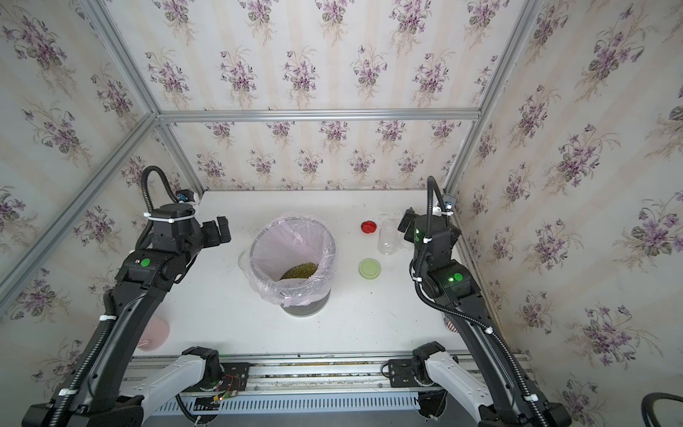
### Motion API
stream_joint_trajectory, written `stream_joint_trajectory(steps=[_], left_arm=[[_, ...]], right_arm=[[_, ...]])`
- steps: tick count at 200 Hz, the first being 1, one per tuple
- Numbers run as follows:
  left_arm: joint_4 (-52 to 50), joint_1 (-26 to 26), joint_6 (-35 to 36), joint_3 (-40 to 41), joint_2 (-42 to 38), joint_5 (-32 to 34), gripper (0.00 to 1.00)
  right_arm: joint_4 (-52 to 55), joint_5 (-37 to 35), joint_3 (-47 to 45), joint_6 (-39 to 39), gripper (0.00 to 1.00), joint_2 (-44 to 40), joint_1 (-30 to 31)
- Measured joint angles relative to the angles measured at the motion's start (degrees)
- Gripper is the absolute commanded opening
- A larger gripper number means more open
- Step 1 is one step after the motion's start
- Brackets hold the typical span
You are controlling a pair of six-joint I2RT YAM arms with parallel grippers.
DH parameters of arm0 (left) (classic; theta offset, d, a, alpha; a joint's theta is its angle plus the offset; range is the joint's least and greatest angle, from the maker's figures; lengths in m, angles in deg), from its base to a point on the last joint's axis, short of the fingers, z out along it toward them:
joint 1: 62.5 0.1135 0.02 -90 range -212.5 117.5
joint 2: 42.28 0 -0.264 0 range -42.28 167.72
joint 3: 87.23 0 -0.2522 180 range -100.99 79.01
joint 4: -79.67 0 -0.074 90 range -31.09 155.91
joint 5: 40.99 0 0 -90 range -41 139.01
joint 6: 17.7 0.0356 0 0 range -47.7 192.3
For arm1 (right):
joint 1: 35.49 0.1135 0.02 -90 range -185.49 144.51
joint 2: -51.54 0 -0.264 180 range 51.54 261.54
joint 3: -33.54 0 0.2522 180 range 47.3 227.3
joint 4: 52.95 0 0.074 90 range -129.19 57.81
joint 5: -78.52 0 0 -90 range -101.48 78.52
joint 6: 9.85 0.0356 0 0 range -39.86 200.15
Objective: Empty moldy mung beans from jars
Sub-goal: Reset both arms
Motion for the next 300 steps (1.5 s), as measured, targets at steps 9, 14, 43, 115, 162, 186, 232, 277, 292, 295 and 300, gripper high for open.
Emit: stream_joint_trajectory(steps=[9,14,43,115,162,186,232,277,292,295,300], left_arm=[[0.6,0.0,-0.8,0.0,0.2,-0.2,1.0],[0.8,0.0,-1.2,0.0,0.2,-0.3,1.0],[2.5,0.0,-2.5,1.2,-1.1,-0.3,0.99],[4.7,0.0,-6.9,3.9,-3.2,4.4,1.0],[10.7,0.0,-5.6,8.4,-2.1,5.0,1.0],[15.0,0.0,-0.7,9.7,-1.9,1.1,1.0],[20.1,0.0,4.5,12.3,-2.6,-1.9,1.0],[22.6,0.0,5.7,14.6,-4.2,-1.8,1.0],[23.6,0.0,5.7,15.3,-4.6,-1.6,1.0],[23.8,0.0,5.8,15.5,-4.7,-1.6,1.0],[24.2,0.0,6.1,15.7,-4.9,-1.6,1.0]], right_arm=[[-0.9,-0.6,-0.2,-0.8,1.0,0.0,0.0],[-1.2,-1.0,-0.3,-0.8,1.0,0.0,0.0],[-3.7,-3.4,-2.5,-1.0,1.0,-2.2,0.0],[-8.4,-6.3,-5.3,-4.0,1.0,-5.4,0.0],[-13.0,-5.9,-9.7,-7.6,1.0,-7.6,0.0],[-16.3,-4.9,-12.2,-9.9,1.0,-9.4,0.0],[-18.7,-3.0,-13.7,-11.7,1.0,-9.7,0.0],[-22.7,-1.3,-17.2,-13.3,1.0,-11.2,0.0],[-24.0,-0.6,-17.9,-14.0,1.0,-11.5,0.0],[-24.1,-0.7,-18.0,-14.1,1.0,-11.5,0.0],[-24.2,-0.5,-18.1,-14.3,1.0,-11.5,0.0]])
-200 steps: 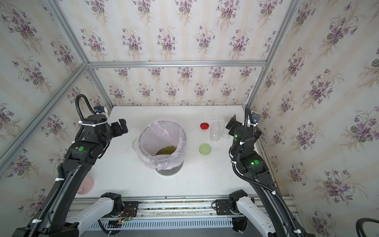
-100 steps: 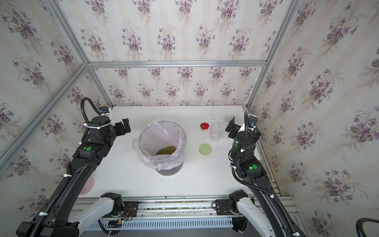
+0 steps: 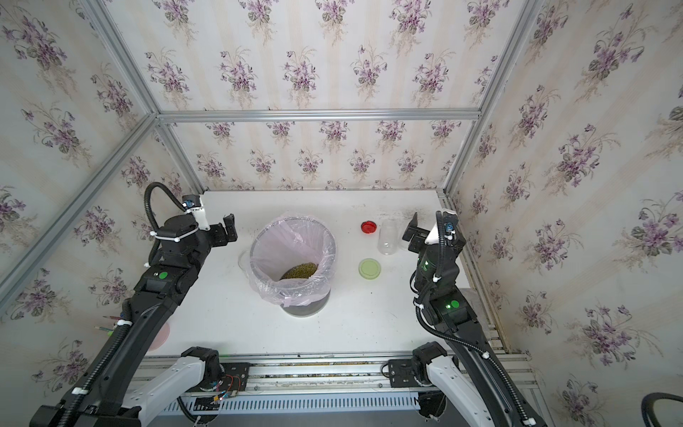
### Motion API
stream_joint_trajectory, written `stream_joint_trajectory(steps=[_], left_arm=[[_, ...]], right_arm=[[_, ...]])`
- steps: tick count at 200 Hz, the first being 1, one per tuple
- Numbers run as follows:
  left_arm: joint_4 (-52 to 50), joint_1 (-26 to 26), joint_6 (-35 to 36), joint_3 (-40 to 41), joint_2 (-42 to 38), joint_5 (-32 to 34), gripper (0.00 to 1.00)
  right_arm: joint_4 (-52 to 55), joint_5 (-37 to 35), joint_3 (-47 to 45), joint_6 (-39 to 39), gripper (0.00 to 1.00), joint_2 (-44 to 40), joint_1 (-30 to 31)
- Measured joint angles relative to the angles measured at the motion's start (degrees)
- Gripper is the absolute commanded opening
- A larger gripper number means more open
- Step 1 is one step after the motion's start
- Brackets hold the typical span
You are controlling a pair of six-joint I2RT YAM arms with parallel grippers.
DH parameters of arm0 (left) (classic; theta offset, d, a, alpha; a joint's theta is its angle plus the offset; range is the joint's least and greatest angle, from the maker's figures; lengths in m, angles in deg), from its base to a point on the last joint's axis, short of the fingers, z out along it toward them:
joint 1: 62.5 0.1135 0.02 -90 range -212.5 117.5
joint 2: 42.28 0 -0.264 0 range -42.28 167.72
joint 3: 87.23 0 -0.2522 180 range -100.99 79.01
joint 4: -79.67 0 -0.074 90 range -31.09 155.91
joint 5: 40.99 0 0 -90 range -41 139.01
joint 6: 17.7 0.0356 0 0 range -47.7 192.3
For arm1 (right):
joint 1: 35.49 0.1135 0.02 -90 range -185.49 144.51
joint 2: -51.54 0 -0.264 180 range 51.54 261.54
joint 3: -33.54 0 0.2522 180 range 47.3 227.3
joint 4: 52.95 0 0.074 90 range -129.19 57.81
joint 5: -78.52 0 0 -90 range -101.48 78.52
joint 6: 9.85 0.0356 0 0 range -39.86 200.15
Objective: Empty moldy mung beans from jars
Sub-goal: Reset both arms
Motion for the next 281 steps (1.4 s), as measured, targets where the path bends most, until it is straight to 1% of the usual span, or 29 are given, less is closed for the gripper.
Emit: stream_joint_trajectory(steps=[42,86,141,173,201,236,253,281], left_arm=[[3.0,0.0,1.2,2.2,-1.5,0.6,1.0],[5.1,0.2,2.2,4.2,-3.1,3.0,1.0],[8.8,0.7,3.8,5.2,-2.5,4.5,1.0],[14.5,1.2,4.5,12.0,-3.3,5.1,1.0],[19.8,1.2,6.3,18.3,-5.9,5.4,1.0],[27.8,1.6,9.2,26.4,-9.7,9.4,1.0],[30.1,2.2,10.1,29.4,-10.4,11.0,1.0],[31.3,2.7,11.2,32.1,-10.5,11.2,1.0]], right_arm=[[-0.6,0.0,-1.0,-0.4,1.0,0.6,0.0],[-0.6,0.2,-1.0,0.0,1.0,1.3,0.0],[0.7,0.3,-0.4,1.1,1.0,2.5,-0.3],[2.4,0.8,-0.1,2.0,1.0,3.3,-0.7],[2.6,1.7,-3.1,4.3,1.0,2.1,-1.8],[2.6,3.7,-4.6,6.7,1.0,2.0,-3.0],[2.6,5.0,-4.9,8.2,1.0,2.0,-3.3],[2.6,7.3,-5.8,11.2,1.0,1.9,-3.4]])
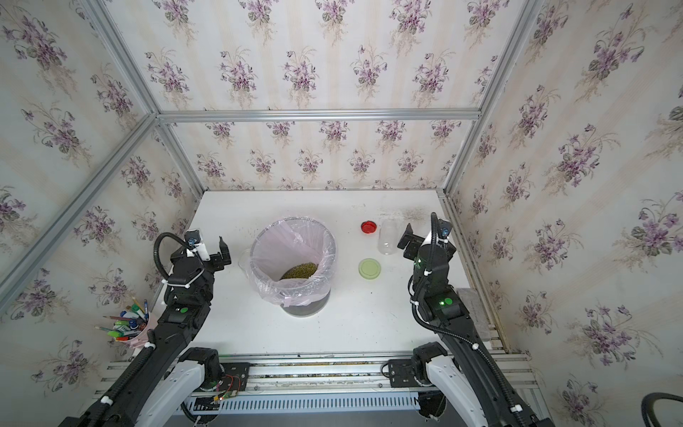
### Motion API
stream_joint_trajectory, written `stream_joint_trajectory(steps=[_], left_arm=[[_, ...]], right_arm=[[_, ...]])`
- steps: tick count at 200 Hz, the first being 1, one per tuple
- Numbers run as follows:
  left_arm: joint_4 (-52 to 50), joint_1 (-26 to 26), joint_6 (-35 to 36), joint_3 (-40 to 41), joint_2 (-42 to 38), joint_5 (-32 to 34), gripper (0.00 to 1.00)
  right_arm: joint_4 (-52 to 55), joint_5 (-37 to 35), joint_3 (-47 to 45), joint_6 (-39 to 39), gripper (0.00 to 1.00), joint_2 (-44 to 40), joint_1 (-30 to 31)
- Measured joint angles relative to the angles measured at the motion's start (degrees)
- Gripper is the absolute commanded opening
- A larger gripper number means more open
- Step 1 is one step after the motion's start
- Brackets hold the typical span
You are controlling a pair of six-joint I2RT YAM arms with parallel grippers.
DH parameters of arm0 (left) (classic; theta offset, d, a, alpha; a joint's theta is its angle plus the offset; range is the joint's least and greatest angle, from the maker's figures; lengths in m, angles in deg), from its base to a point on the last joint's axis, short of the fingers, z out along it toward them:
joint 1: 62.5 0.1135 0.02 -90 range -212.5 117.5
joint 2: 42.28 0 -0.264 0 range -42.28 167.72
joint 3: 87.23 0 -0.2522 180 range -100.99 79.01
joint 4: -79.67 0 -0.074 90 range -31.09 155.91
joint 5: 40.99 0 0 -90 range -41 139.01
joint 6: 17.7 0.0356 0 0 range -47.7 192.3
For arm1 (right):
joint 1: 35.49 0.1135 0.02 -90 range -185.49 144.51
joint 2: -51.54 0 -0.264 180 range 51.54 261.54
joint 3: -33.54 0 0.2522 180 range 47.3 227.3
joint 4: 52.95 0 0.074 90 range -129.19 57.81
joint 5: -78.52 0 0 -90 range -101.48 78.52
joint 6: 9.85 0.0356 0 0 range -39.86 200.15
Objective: Empty moldy mung beans from jars
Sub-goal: Reset both arms
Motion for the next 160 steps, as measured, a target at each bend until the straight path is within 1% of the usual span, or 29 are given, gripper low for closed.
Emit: stream_joint_trajectory(steps=[41,58,74,93,112,133,160], left_arm=[[-4.9,0.1,-0.4,0.5,-2.0,-1.3,1.0],[-6.9,0.1,-2.3,1.2,-1.9,-2.9,1.0],[-7.3,0.1,-3.6,2.7,-0.9,-6.3,1.0],[-6.4,0.1,-5.3,4.2,2.9,-9.9,1.0],[-4.2,0.1,-5.6,5.0,6.8,-12.5,1.0],[-0.4,0.1,-5.6,5.7,9.9,-14.0,1.0],[4.2,0.1,-5.5,7.5,10.4,-14.3,1.0]], right_arm=[[0.0,2.4,-1.8,3.7,1.0,-0.5,-0.1],[-0.1,3.5,-2.2,4.9,1.0,-0.6,-0.1],[-0.2,4.0,-2.5,5.5,1.0,-0.5,-0.1],[-0.5,5.0,-2.7,6.4,1.0,-0.3,-0.1],[-1.3,5.2,-3.5,7.1,1.0,-0.9,-0.1],[-1.5,5.6,-4.8,8.0,1.0,-2.1,-0.1],[-1.5,5.5,-6.0,8.4,1.0,-3.7,-0.1]])
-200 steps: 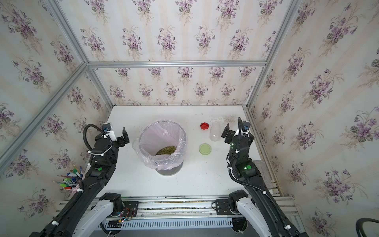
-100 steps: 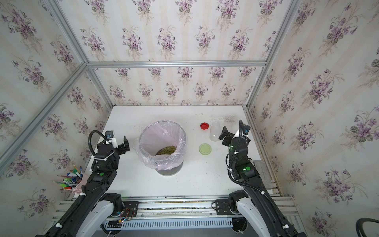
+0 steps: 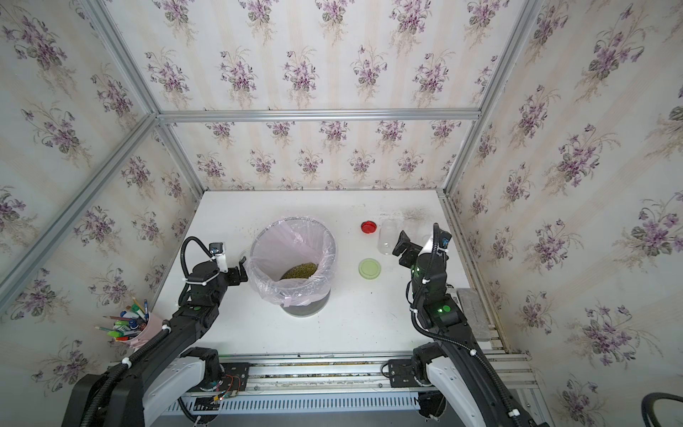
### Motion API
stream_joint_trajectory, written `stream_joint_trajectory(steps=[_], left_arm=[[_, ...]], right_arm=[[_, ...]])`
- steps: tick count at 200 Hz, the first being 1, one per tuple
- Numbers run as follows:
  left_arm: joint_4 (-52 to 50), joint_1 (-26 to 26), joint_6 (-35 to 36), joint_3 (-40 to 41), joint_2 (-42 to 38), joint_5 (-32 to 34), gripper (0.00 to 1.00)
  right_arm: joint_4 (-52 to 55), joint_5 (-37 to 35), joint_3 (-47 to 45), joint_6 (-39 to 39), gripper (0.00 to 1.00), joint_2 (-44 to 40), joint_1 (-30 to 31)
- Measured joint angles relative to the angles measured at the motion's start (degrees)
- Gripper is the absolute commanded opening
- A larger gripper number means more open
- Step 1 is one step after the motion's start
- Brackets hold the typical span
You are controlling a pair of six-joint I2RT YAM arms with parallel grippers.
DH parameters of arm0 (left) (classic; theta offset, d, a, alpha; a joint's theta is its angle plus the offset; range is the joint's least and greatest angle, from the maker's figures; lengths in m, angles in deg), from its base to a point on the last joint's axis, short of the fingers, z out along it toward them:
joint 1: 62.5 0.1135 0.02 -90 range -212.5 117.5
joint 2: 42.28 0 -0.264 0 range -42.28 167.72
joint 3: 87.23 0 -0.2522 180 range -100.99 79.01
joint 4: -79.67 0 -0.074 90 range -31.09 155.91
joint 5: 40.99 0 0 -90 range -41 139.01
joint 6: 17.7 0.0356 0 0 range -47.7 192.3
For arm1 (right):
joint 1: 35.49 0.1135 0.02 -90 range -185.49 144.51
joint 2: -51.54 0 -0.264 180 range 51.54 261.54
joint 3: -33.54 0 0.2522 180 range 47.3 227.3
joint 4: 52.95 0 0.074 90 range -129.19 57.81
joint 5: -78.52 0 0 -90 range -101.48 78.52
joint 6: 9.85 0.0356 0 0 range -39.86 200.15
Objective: Empty moldy mung beans from jars
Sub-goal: Reset both arms
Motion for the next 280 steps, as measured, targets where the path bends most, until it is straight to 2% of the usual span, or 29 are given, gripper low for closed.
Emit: stream_joint_trajectory(steps=[30,71,107,134,151,169,226,254,280], left_arm=[[3.4,0.0,0.0,0.8,1.3,-1.3,1.0],[1.6,-0.2,-0.7,-0.1,-1.1,-2.9,1.0],[-2.0,-0.2,-2.6,-4.5,-5.3,4.5,1.0],[-13.6,-0.2,-3.0,-15.8,-3.1,8.3,1.0],[-24.8,-0.2,-2.8,-25.2,0.2,9.2,1.0],[-35.3,-0.2,-2.4,-31.1,1.5,9.3,1.0],[-59.4,-0.1,-0.9,-35.1,-2.0,3.8,1.0],[-65.3,-0.1,0.0,-36.7,-4.7,0.5,1.0],[-67.2,-0.1,1.4,-38.8,-2.0,-3.9,1.0]], right_arm=[[-0.1,-0.8,-0.9,0.0,1.0,-1.7,0.0],[-0.2,-1.2,-1.2,0.0,1.0,-2.1,0.0],[-0.5,-0.7,-1.5,0.3,1.0,-0.9,0.0],[-0.5,-0.3,-1.3,0.9,1.0,-0.5,0.0],[-0.5,0.0,-0.8,1.2,1.0,-0.5,0.0],[-0.3,0.4,-0.4,1.4,1.0,-0.5,0.0],[0.6,0.9,0.2,2.4,1.0,-1.4,0.0],[0.7,0.9,0.2,2.6,1.0,-1.5,0.0],[0.7,0.9,0.3,2.6,1.0,-1.5,0.0]])
